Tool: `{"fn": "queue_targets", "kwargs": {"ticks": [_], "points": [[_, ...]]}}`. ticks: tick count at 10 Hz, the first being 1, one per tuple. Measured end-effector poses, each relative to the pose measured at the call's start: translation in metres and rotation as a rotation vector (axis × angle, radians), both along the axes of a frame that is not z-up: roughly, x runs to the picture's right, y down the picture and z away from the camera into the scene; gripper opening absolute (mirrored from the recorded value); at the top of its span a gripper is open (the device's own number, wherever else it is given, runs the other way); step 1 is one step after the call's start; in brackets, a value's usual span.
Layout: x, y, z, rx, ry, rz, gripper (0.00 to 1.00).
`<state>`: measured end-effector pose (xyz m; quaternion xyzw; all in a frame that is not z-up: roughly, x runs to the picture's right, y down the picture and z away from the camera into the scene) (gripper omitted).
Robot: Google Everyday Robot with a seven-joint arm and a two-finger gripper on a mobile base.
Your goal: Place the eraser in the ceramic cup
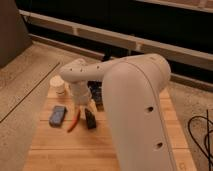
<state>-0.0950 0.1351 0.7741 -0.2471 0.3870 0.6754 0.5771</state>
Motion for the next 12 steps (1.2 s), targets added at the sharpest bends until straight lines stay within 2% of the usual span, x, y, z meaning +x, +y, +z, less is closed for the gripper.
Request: {"fn": "queue_targets", "kwargs": {"ticks": [2, 4, 6, 8, 10, 12], "points": [[0.013, 0.002, -0.002, 0.007, 0.021, 0.009, 0.65], [0.021, -0.003, 0.000, 0.038, 0.014, 0.012, 0.65], [0.018, -0.018, 0.011, 0.101, -0.066, 0.000, 0.65], [0.008, -0.022, 0.020, 0.123, -0.145, -0.003, 0.65], [-0.005, -0.012, 0.028, 0.107, -0.204, -0.011, 0.65], [-0.011, -0.002, 0.034, 0.080, -0.232, -0.023, 0.65]]}}
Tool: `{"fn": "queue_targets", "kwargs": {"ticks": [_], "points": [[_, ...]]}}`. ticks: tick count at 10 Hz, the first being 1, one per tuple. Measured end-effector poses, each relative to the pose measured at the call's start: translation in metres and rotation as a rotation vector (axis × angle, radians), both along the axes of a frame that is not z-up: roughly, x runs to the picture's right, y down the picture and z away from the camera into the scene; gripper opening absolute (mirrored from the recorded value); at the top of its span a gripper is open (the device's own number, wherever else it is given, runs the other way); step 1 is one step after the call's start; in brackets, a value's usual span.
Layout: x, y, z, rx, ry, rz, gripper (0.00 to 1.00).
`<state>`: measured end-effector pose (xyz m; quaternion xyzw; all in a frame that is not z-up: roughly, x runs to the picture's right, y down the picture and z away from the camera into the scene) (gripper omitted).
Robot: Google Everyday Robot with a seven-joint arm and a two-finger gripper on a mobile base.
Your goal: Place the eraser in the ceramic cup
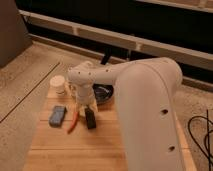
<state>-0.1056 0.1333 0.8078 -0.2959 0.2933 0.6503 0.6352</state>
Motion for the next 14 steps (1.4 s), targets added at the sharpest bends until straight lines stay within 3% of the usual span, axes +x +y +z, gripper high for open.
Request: {"fn": "queue_targets", "kwargs": {"ticks": [2, 6, 10, 14], "points": [[0.003, 0.002, 0.004, -0.015, 0.000, -0.009, 0.65], [0.022, -0.007, 0.001, -0.008, 0.043, -0.015, 0.65], [0.021, 0.003, 0.002, -0.049, 0.050, -0.036, 0.64], [0.010, 0.010, 0.007, -0.072, -0.002, -0.071, 0.23]]}}
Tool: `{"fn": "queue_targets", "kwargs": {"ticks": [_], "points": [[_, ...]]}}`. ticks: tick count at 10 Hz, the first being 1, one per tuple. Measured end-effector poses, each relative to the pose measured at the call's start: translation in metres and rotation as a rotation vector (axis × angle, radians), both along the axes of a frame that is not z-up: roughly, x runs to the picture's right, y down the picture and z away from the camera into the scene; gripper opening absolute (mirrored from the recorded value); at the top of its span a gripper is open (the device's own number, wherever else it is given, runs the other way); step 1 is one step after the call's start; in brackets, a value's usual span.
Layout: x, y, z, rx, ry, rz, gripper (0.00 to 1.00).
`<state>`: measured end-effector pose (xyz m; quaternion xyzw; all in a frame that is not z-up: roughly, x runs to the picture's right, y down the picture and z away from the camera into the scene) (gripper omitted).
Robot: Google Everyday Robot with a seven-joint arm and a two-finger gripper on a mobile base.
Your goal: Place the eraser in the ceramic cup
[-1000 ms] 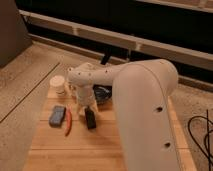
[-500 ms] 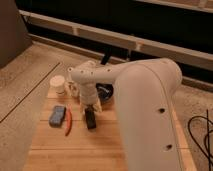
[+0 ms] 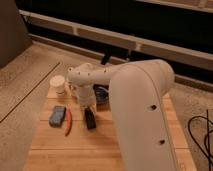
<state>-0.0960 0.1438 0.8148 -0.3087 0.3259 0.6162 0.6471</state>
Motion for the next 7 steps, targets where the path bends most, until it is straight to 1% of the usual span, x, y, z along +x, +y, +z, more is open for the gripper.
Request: {"fn": "queue_targets", "kwargs": {"ticks": [2, 3, 4, 5, 6, 7], "points": [[0.000, 0.000, 0.001, -0.001, -0.006, -0.006, 0.07], [-0.001, -0.001, 0.001, 0.005, -0.009, -0.011, 0.01], [-0.006, -0.011, -0.001, 0.035, -0.020, -0.020, 0.00], [-0.010, -0.026, -0.008, 0.077, -0.019, -0.039, 0.00], [-0.019, -0.050, -0.021, 0.144, -0.022, -0.071, 0.00], [-0.032, -0.078, -0.043, 0.228, -0.033, -0.111, 0.00]]}}
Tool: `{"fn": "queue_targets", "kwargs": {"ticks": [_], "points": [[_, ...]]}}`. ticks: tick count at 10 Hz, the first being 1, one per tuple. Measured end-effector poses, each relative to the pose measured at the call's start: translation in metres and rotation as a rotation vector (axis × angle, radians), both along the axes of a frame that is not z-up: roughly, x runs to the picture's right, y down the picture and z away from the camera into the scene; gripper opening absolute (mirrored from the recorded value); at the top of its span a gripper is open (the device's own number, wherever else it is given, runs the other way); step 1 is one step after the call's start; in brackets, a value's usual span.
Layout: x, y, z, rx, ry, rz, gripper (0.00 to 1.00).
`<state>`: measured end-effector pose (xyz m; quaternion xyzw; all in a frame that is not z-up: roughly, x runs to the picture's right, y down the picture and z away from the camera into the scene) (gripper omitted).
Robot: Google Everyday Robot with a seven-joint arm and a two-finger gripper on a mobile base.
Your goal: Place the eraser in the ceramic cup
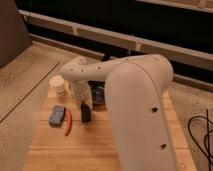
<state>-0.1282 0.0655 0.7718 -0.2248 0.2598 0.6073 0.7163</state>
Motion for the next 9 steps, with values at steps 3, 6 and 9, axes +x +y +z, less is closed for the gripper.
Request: {"fn": "queue_targets", "kwargs": {"ticks": [3, 6, 9], "points": [[-0.028, -0.048, -0.050, 0.143, -0.026, -0.055, 0.00], [-0.038, -0.062, -0.067, 0.185, -0.030, -0.069, 0.00], [-0.039, -0.062, -0.067, 0.188, -0.031, -0.073, 0.00]]}}
